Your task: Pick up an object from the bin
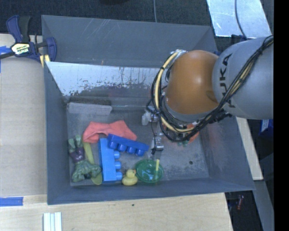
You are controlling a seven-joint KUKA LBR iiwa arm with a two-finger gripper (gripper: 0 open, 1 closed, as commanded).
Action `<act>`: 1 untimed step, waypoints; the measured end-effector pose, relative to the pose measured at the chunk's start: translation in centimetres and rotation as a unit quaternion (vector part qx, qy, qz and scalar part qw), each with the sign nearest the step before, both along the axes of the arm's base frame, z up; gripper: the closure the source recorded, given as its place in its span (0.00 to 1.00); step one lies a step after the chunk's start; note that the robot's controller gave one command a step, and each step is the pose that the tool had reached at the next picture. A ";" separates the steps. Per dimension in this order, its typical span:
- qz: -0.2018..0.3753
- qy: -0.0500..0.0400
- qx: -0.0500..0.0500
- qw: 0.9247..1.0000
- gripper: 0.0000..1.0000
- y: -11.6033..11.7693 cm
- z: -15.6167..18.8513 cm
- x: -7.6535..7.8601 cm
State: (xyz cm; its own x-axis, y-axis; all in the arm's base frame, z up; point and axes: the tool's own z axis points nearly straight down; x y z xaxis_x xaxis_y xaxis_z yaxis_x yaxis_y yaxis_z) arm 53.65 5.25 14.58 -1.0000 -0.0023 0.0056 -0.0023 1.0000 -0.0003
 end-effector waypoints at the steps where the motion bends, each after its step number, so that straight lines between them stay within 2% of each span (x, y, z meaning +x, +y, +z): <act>1: -0.001 -0.004 0.000 1.000 0.00 0.0 0.5 0.2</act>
Offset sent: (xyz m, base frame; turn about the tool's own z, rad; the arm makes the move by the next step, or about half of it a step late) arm -0.0409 -0.0074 -0.0758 0.0189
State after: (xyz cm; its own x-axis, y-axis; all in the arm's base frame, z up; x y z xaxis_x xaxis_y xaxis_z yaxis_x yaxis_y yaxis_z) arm 53.84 5.23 15.04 -1.0000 -0.0007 -0.0029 -0.0007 1.0000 0.0003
